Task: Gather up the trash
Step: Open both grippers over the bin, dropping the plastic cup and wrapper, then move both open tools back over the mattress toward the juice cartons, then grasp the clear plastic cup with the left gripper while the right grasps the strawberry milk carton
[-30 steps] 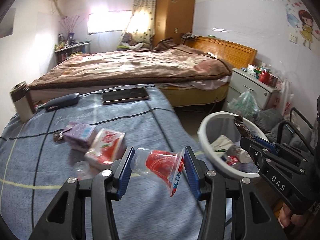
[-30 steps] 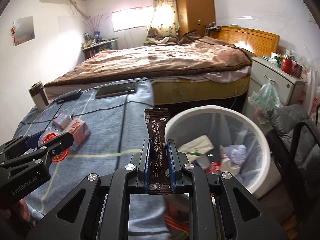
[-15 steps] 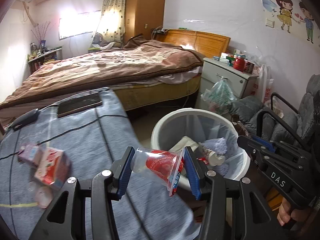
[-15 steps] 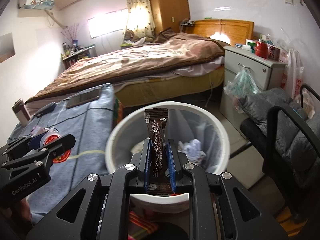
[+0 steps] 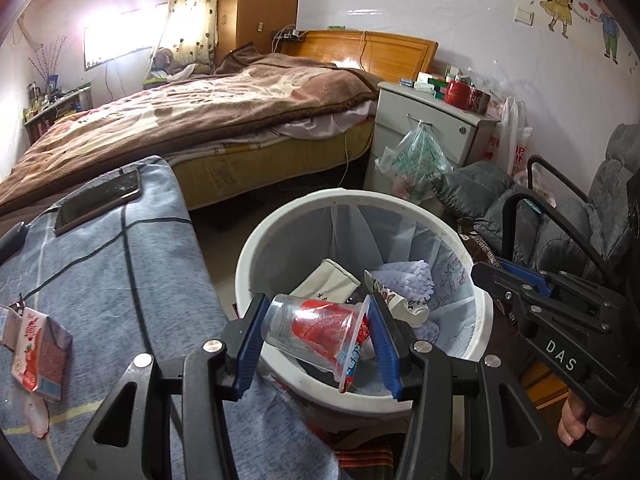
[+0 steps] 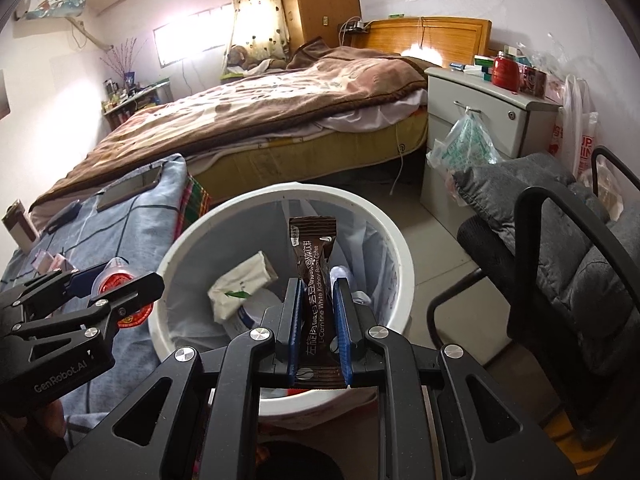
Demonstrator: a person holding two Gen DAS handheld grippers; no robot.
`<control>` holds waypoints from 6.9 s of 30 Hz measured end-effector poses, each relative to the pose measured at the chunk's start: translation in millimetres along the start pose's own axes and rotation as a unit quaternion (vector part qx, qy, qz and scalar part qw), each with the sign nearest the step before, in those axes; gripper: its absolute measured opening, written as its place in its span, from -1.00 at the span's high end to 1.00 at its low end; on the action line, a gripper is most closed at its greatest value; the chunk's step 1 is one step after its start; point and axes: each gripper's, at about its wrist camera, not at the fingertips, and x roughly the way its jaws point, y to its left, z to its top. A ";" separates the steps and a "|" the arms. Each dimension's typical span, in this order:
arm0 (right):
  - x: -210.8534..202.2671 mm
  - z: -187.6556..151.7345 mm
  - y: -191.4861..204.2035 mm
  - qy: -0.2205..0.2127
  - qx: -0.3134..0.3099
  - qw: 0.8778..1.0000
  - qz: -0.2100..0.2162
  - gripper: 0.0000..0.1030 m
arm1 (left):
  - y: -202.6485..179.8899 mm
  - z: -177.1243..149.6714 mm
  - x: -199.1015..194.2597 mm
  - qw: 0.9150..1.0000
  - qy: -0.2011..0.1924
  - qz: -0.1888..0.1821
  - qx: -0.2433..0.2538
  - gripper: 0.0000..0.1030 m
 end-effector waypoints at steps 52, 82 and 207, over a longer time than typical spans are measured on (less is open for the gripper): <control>-22.0 -4.7 47.7 -0.024 -0.042 0.999 0.022 0.08 | 53.4 -33.5 -70.6 0.995 -0.041 0.073 -0.052 -0.33; -9.6 -14.0 150.1 -0.013 -0.124 0.986 0.107 0.01 | 181.8 -103.7 -124.6 0.967 -0.037 0.188 -0.169 -0.33; 53.3 -14.9 275.9 0.058 -0.120 0.986 0.100 -0.08 | 288.2 -139.3 -125.1 0.951 -0.002 0.194 -0.239 0.38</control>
